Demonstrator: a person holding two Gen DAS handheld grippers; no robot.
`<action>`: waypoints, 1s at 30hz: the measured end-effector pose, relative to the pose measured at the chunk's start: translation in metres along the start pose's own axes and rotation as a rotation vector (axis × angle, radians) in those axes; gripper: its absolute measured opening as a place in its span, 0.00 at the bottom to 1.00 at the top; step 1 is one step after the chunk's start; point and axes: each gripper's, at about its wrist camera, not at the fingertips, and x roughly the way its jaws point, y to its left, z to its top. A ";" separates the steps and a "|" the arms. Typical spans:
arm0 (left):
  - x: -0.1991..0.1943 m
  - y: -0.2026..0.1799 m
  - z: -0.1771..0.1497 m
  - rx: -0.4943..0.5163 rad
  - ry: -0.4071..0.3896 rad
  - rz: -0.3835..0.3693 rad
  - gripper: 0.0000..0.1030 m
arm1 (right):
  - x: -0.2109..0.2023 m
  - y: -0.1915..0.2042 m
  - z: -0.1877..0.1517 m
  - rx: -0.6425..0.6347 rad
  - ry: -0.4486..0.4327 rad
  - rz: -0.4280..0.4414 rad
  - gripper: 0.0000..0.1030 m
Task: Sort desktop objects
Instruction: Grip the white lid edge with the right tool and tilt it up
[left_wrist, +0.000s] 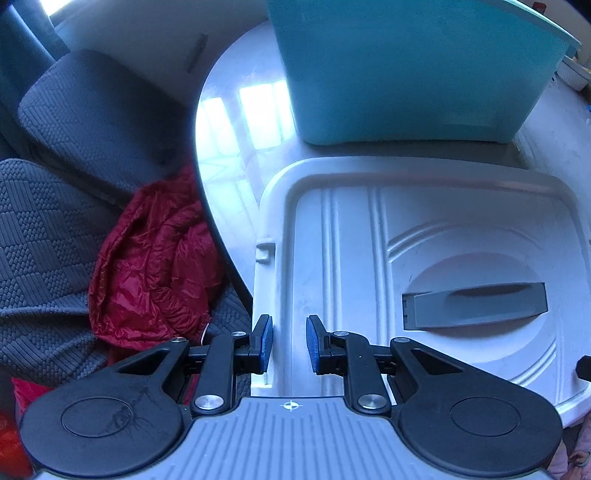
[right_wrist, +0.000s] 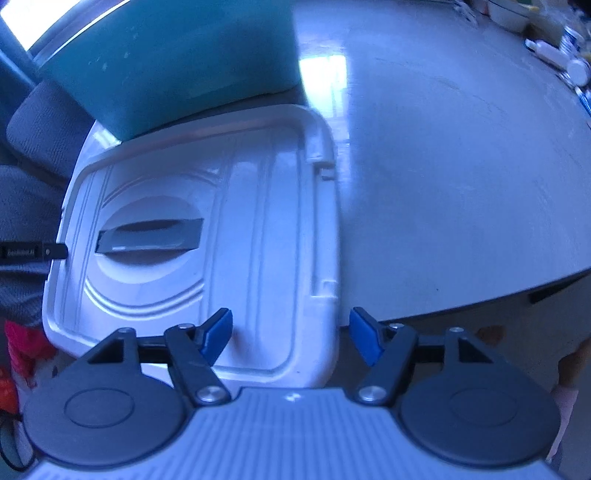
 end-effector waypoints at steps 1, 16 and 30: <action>0.000 -0.001 0.000 0.000 0.000 0.002 0.22 | -0.002 -0.005 -0.001 0.015 0.002 0.008 0.72; 0.002 -0.011 0.002 0.001 0.003 0.057 0.22 | 0.025 -0.087 -0.024 0.351 0.058 0.372 0.82; 0.001 -0.024 0.009 0.033 0.020 0.107 0.22 | 0.056 -0.096 -0.029 0.414 0.049 0.614 0.80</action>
